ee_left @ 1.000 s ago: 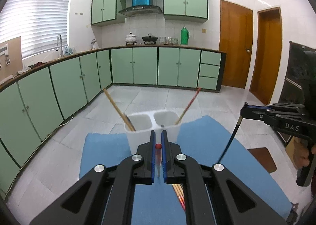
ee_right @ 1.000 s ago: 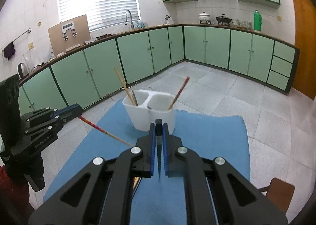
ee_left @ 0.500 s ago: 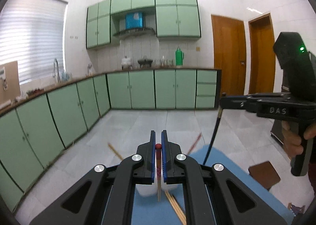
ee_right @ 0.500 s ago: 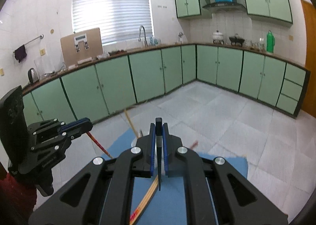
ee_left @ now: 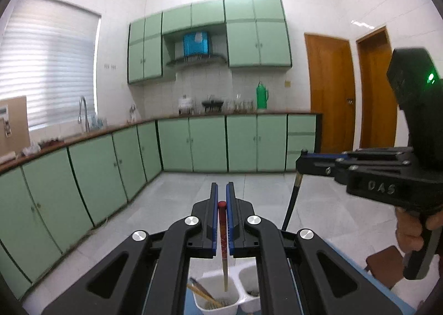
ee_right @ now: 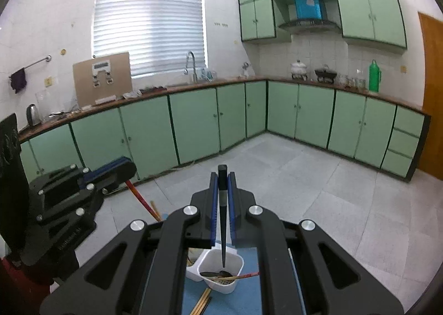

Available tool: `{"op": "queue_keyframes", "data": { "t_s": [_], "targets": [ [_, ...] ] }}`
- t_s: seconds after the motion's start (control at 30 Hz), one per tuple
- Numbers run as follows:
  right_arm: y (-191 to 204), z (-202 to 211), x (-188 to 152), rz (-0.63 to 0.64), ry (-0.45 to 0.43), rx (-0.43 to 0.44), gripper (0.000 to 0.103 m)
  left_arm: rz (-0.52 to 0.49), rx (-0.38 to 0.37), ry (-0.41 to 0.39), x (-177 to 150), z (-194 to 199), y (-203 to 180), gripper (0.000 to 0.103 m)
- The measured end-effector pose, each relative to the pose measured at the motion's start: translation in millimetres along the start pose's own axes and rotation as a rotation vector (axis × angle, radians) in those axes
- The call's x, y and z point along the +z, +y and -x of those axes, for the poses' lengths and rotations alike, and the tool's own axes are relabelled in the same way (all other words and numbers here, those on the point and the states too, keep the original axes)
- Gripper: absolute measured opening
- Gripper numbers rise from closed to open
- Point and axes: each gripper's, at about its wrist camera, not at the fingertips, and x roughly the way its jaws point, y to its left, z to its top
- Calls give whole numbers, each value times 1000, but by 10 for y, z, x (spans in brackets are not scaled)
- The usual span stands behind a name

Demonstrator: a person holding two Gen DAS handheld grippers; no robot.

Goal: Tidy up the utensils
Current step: 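Open both grippers to release the chopsticks and pull back, then move both tools back down to the remaining chopsticks on the towel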

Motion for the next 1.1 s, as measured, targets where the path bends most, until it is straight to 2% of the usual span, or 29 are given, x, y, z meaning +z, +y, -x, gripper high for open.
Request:
{"op": "queue_keyframes", "data": {
  "t_s": [0.17, 0.23, 0.27, 0.33, 0.4, 0.43, 0.5, 0.57, 0.63, 0.7, 0.83, 1.1],
  "targets": [
    [-48, -411, -278, -4, 104, -13, 7, 16, -14, 118, -310, -360, 63, 6],
    [-30, -477, -363, -11, 132, -24, 11, 45, -15, 156, -397, -429, 115, 7],
    [-37, -486, -396, -14, 135, -31, 16, 58, -19, 163, -424, -420, 137, 9],
    [-70, -439, -428, -24, 121, -48, 20, 57, -14, 155, -445, -352, 179, 17],
    [-95, -334, -408, -28, 92, -65, 35, 44, -3, 141, -434, -239, 176, 27],
    [-113, -259, -405, -32, 77, -69, 38, 39, -2, 130, -420, -161, 170, 29],
    [-127, -100, -391, -32, 38, -89, 49, 35, 5, 118, -397, -32, 147, 43],
    [-131, 95, -411, -29, 3, -114, 61, 31, 6, 108, -409, 126, 122, 48],
    [-139, 265, -467, -25, -29, -133, 68, 26, 21, 116, -468, 281, 84, 53],
    [-102, 467, -594, -16, -56, -150, 86, 29, 26, 126, -587, 444, 41, 60],
    [17, 748, -981, -8, -66, -169, 91, 57, 21, 181, -927, 681, -47, 65],
    [304, 797, -1919, -75, 74, -172, 92, 136, 63, 323, -1849, 937, -202, 72]
  ]
}}
